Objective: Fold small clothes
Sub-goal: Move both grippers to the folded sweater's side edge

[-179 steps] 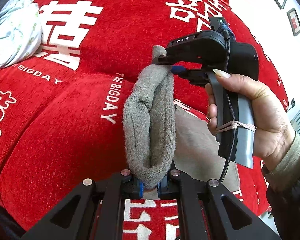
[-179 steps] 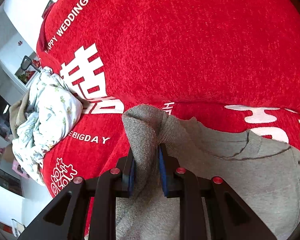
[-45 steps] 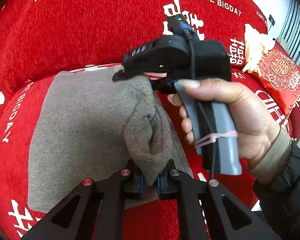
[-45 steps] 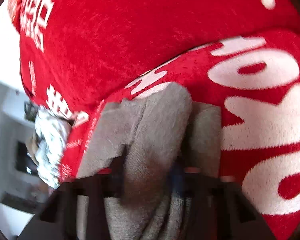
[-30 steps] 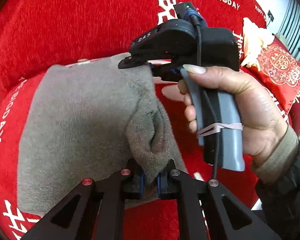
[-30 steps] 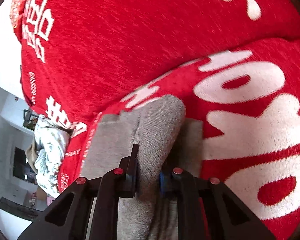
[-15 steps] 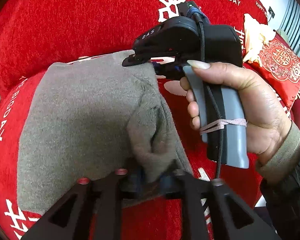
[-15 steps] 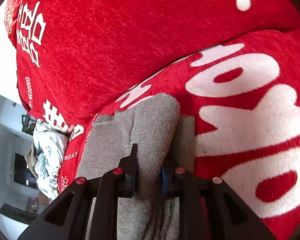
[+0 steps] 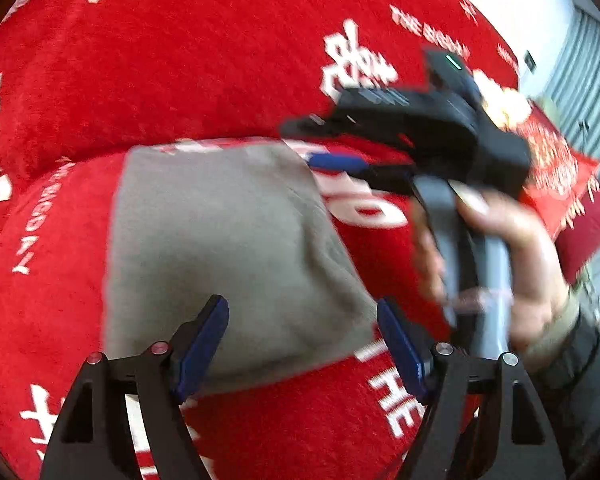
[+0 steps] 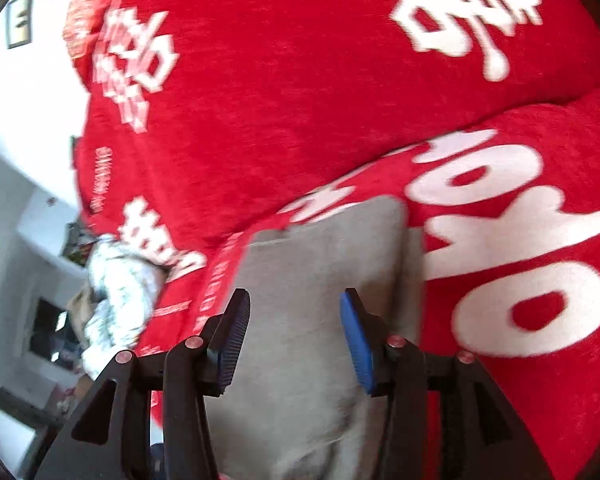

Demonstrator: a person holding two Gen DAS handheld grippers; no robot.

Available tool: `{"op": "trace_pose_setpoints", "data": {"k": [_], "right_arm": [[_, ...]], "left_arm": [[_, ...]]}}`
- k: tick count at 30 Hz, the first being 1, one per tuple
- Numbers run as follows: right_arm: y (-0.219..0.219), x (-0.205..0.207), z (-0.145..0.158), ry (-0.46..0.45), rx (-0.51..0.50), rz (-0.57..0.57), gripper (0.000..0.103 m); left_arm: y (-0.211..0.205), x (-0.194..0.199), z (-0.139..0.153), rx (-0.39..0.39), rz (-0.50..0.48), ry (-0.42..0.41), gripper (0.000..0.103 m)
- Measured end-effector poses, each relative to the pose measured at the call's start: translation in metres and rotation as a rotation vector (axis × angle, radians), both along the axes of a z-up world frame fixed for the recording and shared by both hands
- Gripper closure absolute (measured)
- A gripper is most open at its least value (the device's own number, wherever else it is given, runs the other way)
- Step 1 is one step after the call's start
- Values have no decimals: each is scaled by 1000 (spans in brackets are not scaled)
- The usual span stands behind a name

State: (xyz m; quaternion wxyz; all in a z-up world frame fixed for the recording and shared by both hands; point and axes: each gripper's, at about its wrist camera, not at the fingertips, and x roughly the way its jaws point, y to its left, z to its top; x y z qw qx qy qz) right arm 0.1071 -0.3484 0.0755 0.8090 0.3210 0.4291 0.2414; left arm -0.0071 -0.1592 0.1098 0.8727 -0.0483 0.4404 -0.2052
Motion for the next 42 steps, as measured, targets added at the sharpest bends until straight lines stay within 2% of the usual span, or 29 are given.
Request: {"op": "trace_pose_setpoints", "data": {"k": [2,3,4,6,7,9,10,12,14,15,17,19,23,27,31,34,38,40,42], "right_arm": [[8,-4,-3,-2,65,38,44],[11,-4,-8,14,74,41,37],[12,-4,-17,41,52,28,33],[10,-2,-32,89,-30,-3,37],[7,-5,-36,72,-36,-12,41],[4,-11,-31,66,-26,-23,41],[5,-15,-26,64,-44,-30,39],[11,-30,-10,28,-92,-19,38],[20,-50,4,-22,-88,32,36],[25,-61,8,-45,-72,66,31],[33,-86,10,-86,-53,116,30],[38,-99,5,-88,-51,134,30],[30,-107,-27,-4,-115,63,30],[11,-112,-34,-5,-50,21,33],[16,-117,-26,-10,-118,27,31],[15,-125,-13,-24,-180,-4,29],[23,-129,16,-122,-271,-46,25],[28,-124,24,-137,-293,-48,18],[35,-116,27,-146,-312,-36,18]], "left_arm": [[14,11,2,26,72,-6,25],[23,21,-2,67,125,-5,25],[29,28,-8,99,155,10,25],[46,45,-29,151,208,90,25],[53,48,-37,140,213,119,25],[74,49,-51,37,216,187,25],[80,46,-52,6,225,194,25],[85,39,-46,-12,240,182,25],[88,34,-41,3,228,145,25],[87,30,-36,19,221,113,25],[87,25,-32,45,216,82,25],[91,23,-33,75,219,78,25],[92,22,-47,94,221,102,25],[94,19,-54,110,212,82,19],[92,14,-51,145,193,62,19],[95,8,-39,151,189,29,19],[100,10,-25,138,200,0,19],[101,16,-20,132,206,-10,19],[101,24,-18,138,213,-14,19]]}}
